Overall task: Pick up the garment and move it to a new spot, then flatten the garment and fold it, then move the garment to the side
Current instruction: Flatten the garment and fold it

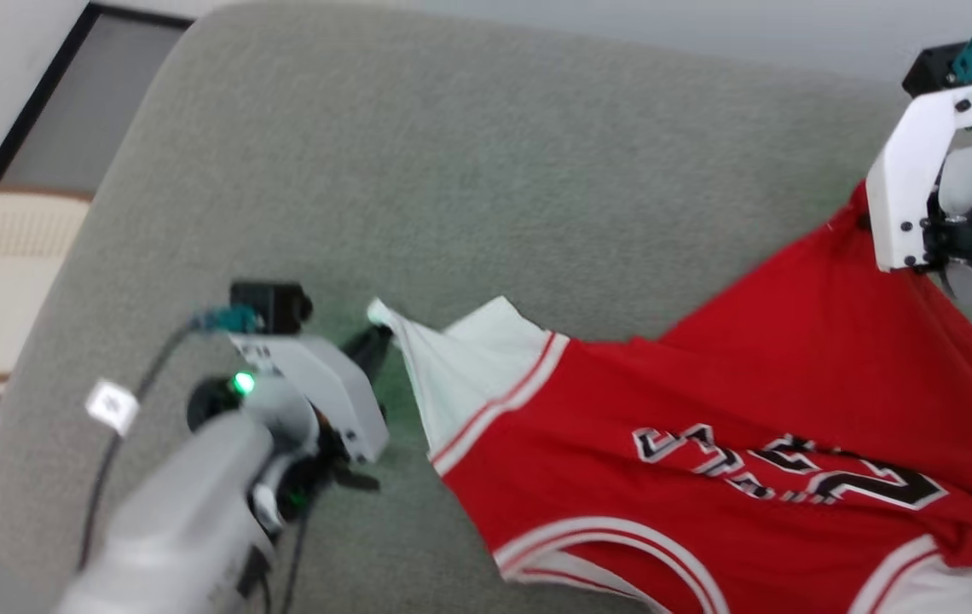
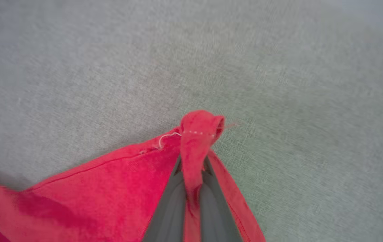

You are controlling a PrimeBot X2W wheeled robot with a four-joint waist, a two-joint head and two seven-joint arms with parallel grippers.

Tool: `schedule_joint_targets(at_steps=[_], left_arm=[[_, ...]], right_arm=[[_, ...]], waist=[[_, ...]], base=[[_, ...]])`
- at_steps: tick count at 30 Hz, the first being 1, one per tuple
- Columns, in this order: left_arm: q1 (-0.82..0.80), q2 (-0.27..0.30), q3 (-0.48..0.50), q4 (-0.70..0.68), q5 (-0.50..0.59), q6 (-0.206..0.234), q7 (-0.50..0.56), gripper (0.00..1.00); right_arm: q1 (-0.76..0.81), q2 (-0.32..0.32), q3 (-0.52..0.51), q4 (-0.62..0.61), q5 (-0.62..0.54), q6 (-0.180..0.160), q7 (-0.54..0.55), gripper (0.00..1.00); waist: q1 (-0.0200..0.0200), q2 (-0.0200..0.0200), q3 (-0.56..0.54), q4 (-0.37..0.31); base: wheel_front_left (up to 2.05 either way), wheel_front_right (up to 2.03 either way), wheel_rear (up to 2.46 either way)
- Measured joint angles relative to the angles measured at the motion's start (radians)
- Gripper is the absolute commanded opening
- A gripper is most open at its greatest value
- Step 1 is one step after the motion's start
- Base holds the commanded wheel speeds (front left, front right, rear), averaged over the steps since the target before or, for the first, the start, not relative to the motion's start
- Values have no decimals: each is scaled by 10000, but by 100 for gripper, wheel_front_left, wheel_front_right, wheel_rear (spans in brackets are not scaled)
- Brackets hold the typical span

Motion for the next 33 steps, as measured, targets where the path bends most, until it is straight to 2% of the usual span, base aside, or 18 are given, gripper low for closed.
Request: schedule_joint_targets(at_steps=[7,10,16,22,27,33], left_arm=[[-1701,796,44,499,94,113,1584,0],[-2674,941,33,872,186,107,2286,0],[-4622,683,-146,1981,520,217,3336,0],[-7001,123,-63,3678,648,92,3776,0],[-8333,-165,-113,4916,857,71,3889,0],[-9559,-493,-113,6023,1018,-23,3664,0]], right_arm=[[-515,468,27,211,-408,0,-1854,0],[-834,807,-21,535,-604,0,-2600,0],[-1857,1480,-408,1599,-1427,0,-4420,0],[-3108,2337,-813,2821,-2313,2,-5814,0],[-3739,2784,-1141,3294,-2623,2,-6270,0],[-4130,3112,-1503,3505,-2880,2,-6270,0]], waist=[[0,0,-795,-654],[0,0,-1173,-934],[0,0,-1897,-1491],[0,0,-2508,-2150],[0,0,-2760,-2592],[0,0,-2956,-2989]], base=[[0,0,0],[0,0,0],[0,0,0],[0,0,0],[0,0,0],[0,0,0]])
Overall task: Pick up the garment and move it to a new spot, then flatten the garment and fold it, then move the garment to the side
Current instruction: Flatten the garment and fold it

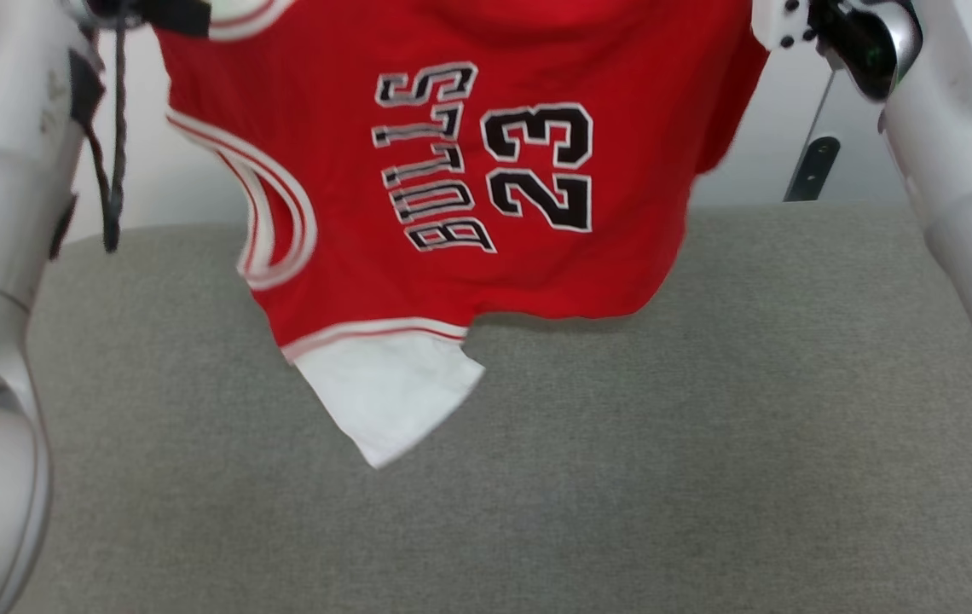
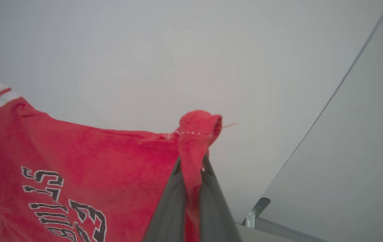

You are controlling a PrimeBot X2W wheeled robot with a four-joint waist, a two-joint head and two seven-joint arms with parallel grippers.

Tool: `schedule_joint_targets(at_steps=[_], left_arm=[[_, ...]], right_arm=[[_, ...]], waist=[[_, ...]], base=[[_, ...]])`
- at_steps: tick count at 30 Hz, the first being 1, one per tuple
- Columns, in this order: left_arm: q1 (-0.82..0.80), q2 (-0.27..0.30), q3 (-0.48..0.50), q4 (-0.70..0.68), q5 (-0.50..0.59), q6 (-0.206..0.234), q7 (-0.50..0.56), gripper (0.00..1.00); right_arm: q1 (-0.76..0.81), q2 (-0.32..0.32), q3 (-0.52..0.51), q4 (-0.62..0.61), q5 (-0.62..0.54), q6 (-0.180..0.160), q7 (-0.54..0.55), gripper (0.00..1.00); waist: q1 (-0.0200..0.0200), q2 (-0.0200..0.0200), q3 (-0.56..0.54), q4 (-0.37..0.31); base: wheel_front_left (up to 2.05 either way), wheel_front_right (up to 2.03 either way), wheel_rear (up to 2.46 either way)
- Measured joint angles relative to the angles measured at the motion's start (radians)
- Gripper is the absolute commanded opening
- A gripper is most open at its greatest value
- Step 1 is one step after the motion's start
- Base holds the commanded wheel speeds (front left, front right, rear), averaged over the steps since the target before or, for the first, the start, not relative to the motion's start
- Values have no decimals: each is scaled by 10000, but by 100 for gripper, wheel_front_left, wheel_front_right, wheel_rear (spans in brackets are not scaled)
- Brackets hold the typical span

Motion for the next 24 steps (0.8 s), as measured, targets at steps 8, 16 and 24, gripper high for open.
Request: schedule_joint_targets(at_steps=[8,16,24], left_arm=[[-1059,-198,-119,876,228,-280,-374,0],[-1712,-222,-173,1231,309,-550,-777,0],[-2916,-150,-240,1352,520,-577,-1434,0]], right_arm=[[-343,148,-506,75,-40,0,263,0],[-644,180,-934,86,-190,0,531,0],[-1329,100,-1662,88,-894,0,-773,0]], waist=[[0,0,84,-261],[0,0,727,-326],[1,0,2025,-361]], base=[[0,0,0],[0,0,0],[0,0,0]])
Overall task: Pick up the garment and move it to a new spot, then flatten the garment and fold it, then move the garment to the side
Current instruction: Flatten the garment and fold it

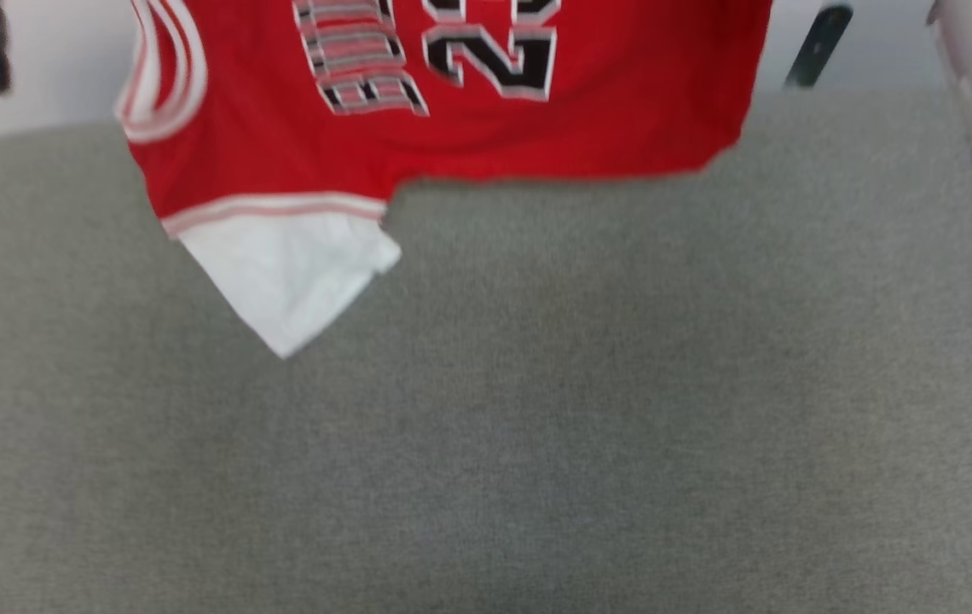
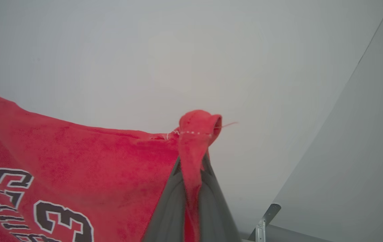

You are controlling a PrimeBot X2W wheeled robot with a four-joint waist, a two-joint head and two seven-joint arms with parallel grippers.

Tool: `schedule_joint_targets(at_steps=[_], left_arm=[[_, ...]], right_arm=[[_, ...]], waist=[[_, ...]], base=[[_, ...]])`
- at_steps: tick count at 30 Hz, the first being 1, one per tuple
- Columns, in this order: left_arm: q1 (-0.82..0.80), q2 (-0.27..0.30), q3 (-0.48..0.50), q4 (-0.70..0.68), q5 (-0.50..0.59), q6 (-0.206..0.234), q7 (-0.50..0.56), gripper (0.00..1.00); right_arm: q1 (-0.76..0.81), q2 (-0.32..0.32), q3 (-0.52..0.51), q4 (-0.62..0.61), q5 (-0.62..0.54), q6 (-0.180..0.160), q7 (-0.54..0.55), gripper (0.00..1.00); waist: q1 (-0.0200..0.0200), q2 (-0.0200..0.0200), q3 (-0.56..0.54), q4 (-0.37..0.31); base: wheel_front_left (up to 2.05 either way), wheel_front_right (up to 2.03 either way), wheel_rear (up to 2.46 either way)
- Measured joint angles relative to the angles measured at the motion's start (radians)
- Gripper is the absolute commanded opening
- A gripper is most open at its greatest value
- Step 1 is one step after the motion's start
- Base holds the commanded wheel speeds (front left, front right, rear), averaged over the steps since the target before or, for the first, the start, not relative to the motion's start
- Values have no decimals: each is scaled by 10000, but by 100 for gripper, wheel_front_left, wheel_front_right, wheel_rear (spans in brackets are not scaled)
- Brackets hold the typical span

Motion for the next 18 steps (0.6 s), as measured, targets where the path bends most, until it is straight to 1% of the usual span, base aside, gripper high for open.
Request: schedule_joint_targets(at_steps=[3,5,8,10,12,15,18], left_arm=[[-692,-35,-54,-13,155,10,-351,0],[-1454,-63,-136,-94,347,10,-614,0],[-2485,-128,-215,-165,568,48,-1014,0],[-2897,-265,-226,-153,602,105,-1206,0],[-3293,-433,-203,-140,642,146,-1337,0],[-3895,-746,-234,-169,681,86,-1553,0],[-3942,-941,-320,-96,708,-94,-1641,0]], right_arm=[[-301,-109,-318,27,-464,0,-836,0],[-764,-207,-591,23,-792,0,-1513,0],[-1346,-345,-1141,-12,-1281,0,-2600,0],[-1490,-414,-1565,-4,-1601,0,-3216,0],[-1662,-499,-2002,13,-1883,0,-3545,0],[-1994,-541,-2631,-56,-2362,0,-3808,0],[-1967,-412,-3137,-119,-2813,0,-3906,0]], waist=[[0,0,574,-17],[-1,0,986,-29],[-1,0,1639,-41],[0,0,2079,-40],[0,0,2500,-31],[0,0,3125,3],[0,0,3708,49]], base=[[0,0,0],[0,0,0],[0,0,0],[0,0,0],[0,0,0],[0,0,0],[0,0,0]])
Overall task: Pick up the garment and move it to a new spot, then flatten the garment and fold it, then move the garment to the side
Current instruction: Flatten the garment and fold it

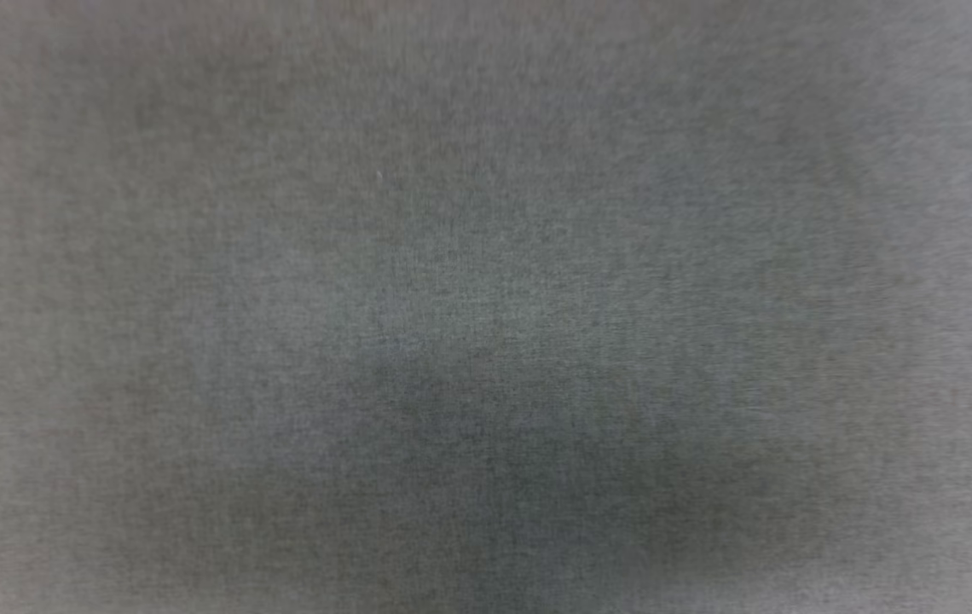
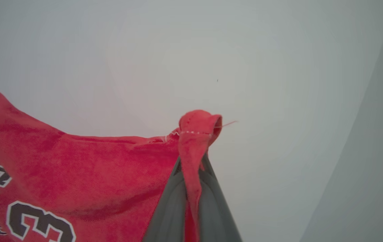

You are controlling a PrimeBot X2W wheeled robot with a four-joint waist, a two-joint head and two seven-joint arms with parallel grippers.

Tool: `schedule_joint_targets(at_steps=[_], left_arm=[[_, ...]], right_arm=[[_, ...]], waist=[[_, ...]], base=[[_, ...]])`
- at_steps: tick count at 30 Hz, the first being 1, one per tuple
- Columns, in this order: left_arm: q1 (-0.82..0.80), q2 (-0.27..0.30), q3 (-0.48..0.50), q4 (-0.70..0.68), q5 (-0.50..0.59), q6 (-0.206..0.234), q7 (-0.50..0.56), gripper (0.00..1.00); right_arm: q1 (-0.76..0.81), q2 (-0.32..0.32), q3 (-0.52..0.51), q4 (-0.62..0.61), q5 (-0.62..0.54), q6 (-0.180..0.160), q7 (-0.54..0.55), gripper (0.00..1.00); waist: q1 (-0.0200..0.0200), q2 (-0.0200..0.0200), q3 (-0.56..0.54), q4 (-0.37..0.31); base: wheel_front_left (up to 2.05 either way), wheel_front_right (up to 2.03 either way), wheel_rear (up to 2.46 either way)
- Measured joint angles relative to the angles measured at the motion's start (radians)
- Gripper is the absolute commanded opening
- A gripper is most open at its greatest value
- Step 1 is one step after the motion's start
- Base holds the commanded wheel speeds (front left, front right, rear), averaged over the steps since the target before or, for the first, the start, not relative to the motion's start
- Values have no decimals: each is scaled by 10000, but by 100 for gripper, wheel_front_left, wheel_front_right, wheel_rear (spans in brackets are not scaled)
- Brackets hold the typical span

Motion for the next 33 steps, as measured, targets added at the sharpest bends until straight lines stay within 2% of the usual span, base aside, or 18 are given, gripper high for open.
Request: schedule_joint_targets(at_steps=[3,7,12,16,20,23,28,33], left_arm=[[52,-33,-4,94,-35,-153,-77,0],[444,104,-102,180,-33,-336,-155,0],[1565,439,-81,299,-217,-437,-138,0],[2817,662,-44,337,-391,-401,-150,0],[4171,886,67,357,-639,2,190,0],[5373,918,163,368,-920,29,476,0],[7139,717,384,370,-1411,-347,635,0],[8638,594,468,297,-1768,-740,454,0]], right_arm=[[52,288,-253,-4,-337,0,-31,0],[152,485,-90,13,-706,0,-29,0],[690,514,483,86,-627,0,299,0],[1612,527,1348,113,247,0,934,0],[2641,535,1967,117,1099,0,1845,0],[3529,527,2679,105,1837,0,2606,0],[5143,529,3889,-598,3319,0,3661,0],[6848,322,5037,-1994,4688,0,4750,0]], waist=[[0,0,500,41],[0,0,971,73],[0,0,839,112],[0,0,397,133],[0,0,-324,154],[0,0,-1006,201],[0,0,-2180,305],[0,0,-3286,417]], base=[[0,0,0],[0,0,0],[0,0,0],[0,0,0],[0,0,0],[0,0,0],[0,0,0],[0,0,0]])
